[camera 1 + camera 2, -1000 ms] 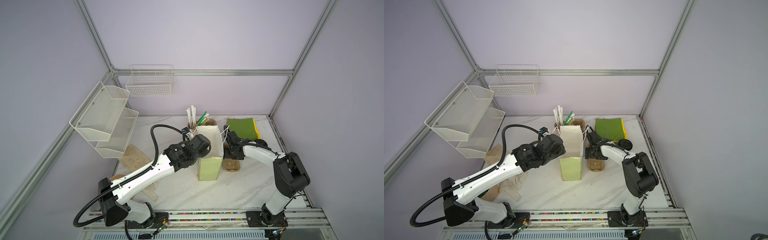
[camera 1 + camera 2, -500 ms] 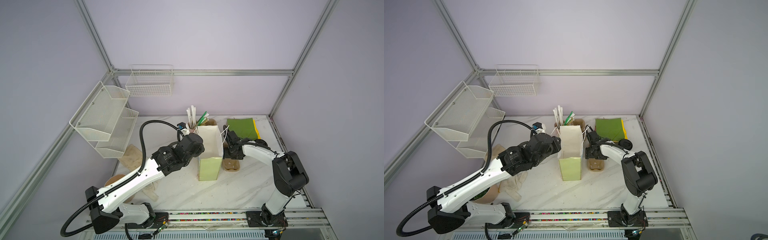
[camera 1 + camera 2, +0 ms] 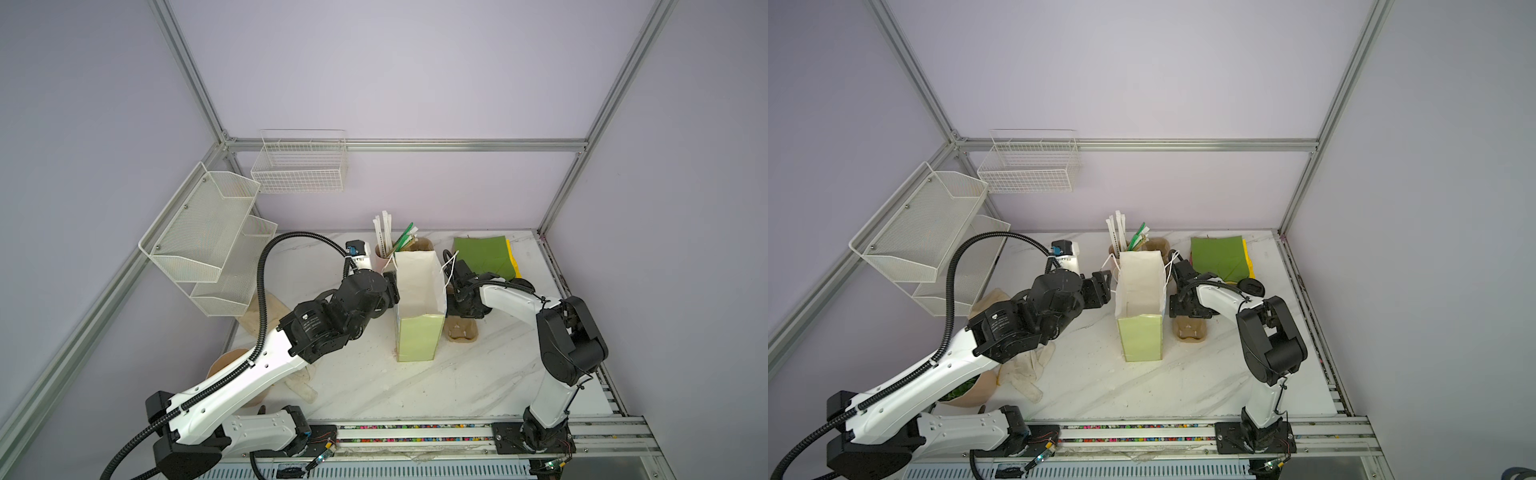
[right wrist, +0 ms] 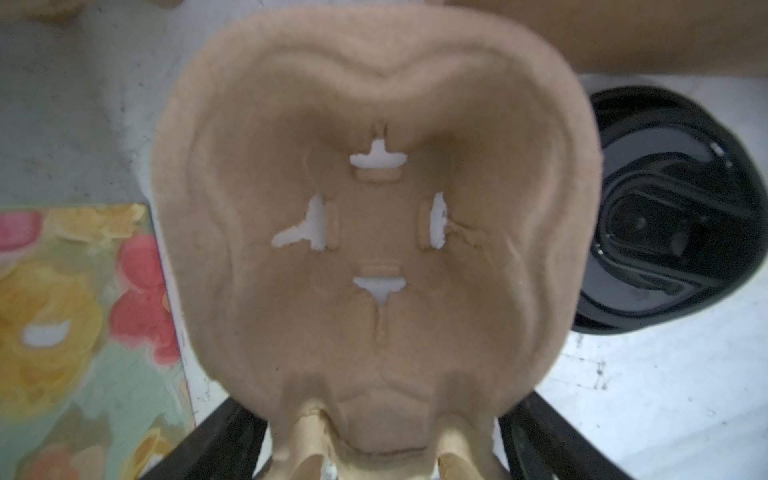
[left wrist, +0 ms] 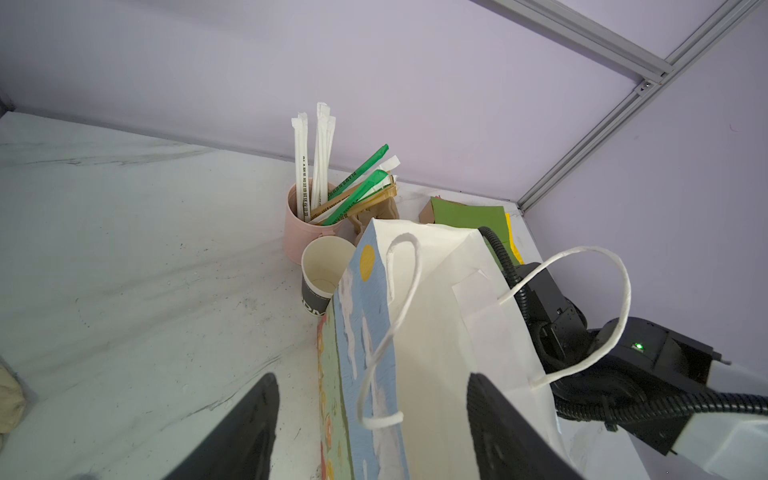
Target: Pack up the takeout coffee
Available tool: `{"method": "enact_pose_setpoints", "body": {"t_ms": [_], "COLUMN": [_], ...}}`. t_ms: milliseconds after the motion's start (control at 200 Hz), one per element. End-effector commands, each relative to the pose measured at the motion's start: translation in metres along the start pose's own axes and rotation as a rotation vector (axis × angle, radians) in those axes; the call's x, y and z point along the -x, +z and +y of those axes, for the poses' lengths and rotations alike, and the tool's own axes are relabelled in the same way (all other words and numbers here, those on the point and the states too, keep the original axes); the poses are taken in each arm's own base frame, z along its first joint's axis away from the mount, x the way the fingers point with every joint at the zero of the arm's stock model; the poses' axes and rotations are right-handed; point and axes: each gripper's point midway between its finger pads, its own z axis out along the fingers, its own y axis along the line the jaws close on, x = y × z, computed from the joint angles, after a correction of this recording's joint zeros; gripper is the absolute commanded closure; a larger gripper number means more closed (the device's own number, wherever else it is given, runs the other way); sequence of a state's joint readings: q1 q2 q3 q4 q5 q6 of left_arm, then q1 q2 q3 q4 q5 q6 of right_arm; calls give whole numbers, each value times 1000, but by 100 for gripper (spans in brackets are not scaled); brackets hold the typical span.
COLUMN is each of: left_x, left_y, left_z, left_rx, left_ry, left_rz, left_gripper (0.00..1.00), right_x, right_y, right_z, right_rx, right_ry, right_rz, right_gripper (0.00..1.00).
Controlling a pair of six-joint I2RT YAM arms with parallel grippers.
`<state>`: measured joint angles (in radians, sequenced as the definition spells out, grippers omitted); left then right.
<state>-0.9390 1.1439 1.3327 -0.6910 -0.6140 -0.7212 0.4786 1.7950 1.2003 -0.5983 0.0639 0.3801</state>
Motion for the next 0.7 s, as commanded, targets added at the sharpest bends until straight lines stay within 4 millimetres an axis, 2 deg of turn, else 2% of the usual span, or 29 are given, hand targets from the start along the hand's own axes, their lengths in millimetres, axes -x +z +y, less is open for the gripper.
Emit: {"method": "enact_pose_setpoints", "body": {"t_ms": [0,225,325,500,695], "left_x": [-3,-27,-44,-86,-123], "left_y": [-8,-28,-33,-30,-17], "left_z": [13,36,47,75,83], "left_rx": [2,-65,-90,-57,-60], "left_ry": [20,-48,-66,-88,-145], "left_rz": [-32,-6,11,78,136], "left_gripper": [26,21,19,17,14], "right_x": [-6,-3,2,10,20], "right_y": [-1,-13,-23,-46,-80], "right_z": [-7,-6,-11,-13,-20], "right_rx": [-33,-14,-36,-32,-32], "right_ry": [7,13,16,47,96], "right_rz": [28,-4,-33,-83,-158], "right_gripper": [15,19,19,20,20]}}
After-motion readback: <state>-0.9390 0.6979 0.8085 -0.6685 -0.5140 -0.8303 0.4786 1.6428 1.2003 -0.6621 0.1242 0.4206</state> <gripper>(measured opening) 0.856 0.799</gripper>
